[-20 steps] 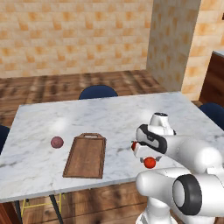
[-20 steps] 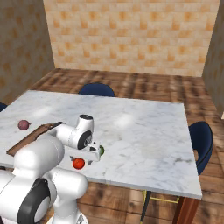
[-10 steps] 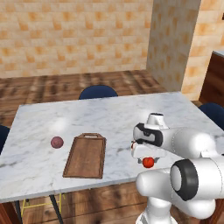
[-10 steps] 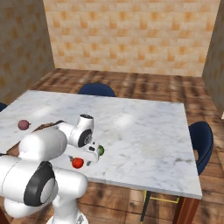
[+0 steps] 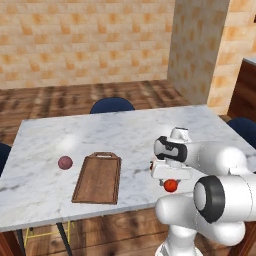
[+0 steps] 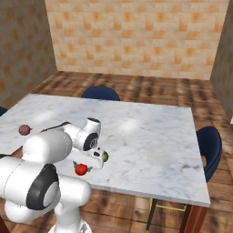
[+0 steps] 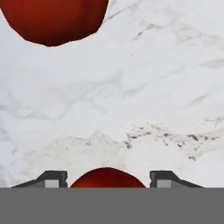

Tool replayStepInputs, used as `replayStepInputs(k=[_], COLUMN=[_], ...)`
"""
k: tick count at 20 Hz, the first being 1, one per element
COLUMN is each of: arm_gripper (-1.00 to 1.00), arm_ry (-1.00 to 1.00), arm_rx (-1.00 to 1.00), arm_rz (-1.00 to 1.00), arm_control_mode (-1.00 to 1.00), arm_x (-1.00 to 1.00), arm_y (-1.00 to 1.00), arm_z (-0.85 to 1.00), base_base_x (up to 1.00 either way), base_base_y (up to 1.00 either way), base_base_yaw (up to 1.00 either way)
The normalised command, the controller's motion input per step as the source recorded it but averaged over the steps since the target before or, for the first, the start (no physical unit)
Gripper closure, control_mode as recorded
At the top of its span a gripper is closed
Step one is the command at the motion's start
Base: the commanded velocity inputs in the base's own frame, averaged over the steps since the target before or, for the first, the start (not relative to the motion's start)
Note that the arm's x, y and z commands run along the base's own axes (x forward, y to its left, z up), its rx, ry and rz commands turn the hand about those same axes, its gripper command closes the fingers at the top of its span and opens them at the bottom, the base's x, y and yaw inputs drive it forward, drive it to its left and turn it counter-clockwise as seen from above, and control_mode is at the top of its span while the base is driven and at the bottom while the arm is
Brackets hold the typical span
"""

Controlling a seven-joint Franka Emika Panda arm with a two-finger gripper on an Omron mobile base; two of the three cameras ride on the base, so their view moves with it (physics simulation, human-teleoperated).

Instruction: Place the avocado, onion, tomato, and bell pepper on the cutting board.

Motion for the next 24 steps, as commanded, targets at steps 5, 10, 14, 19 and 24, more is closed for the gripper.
replayStepInputs(k=[5,10,14,19,24], arm_gripper=[1.00,1.00,1.00,1.00,1.00], arm_ry=[-0.02,-0.03,-0.01,-0.05,-0.05], arm_rx=[0.03,0.01,0.00,0.00,0.00], arm_rz=[0.00,0.00,0.02,0.09,0.10], arm_control_mode=[-1.00,-1.00,-1.00,-1.00,-1.00], arm_x=[-0.24,-0.02,0.00,0.00,0.04], arm_y=[0.03,0.57,0.83,0.67,0.77], arm_z=[0.28,0.60,0.54,0.41,0.23], base_base_x=[0.00,0.00,0.00,0.00,0.00], base_base_y=[0.00,0.00,0.00,0.00,0.00], base_base_yaw=[0.00,0.00,0.00,0.00,0.00])
